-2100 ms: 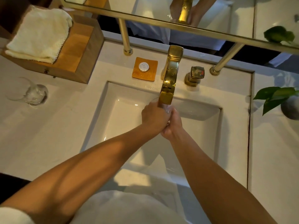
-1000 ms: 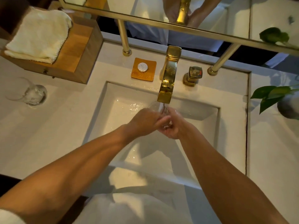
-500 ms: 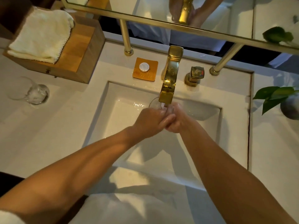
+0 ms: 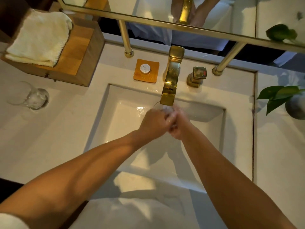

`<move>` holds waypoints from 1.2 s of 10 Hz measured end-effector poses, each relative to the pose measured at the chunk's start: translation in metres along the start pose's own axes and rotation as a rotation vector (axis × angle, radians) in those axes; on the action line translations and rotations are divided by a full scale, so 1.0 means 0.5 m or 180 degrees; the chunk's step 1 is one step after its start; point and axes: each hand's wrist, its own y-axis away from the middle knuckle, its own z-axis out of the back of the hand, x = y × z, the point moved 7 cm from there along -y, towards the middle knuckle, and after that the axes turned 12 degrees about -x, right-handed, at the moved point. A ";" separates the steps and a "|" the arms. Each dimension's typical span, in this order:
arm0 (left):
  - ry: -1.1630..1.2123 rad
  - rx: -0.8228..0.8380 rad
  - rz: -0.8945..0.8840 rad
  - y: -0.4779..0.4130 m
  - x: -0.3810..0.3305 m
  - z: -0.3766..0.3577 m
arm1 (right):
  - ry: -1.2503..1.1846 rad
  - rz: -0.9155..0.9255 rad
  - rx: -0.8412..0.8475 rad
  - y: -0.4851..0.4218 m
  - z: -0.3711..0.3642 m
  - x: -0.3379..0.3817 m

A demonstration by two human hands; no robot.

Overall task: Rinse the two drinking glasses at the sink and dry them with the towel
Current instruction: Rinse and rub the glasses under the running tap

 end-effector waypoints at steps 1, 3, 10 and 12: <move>-0.0289 0.0095 -0.1306 0.009 -0.012 0.006 | -0.0113 -0.0710 0.0414 0.003 -0.008 -0.028; 0.2894 0.0195 0.4374 0.021 0.081 -0.054 | 0.0442 0.1103 -0.0207 -0.003 -0.010 0.011; -0.0349 0.0279 -0.1421 0.009 -0.035 0.011 | -0.0261 -0.0525 0.0479 -0.025 -0.015 -0.012; 0.1933 -0.0164 0.3600 -0.010 0.062 -0.031 | -0.0244 0.0891 0.0065 -0.019 -0.025 0.020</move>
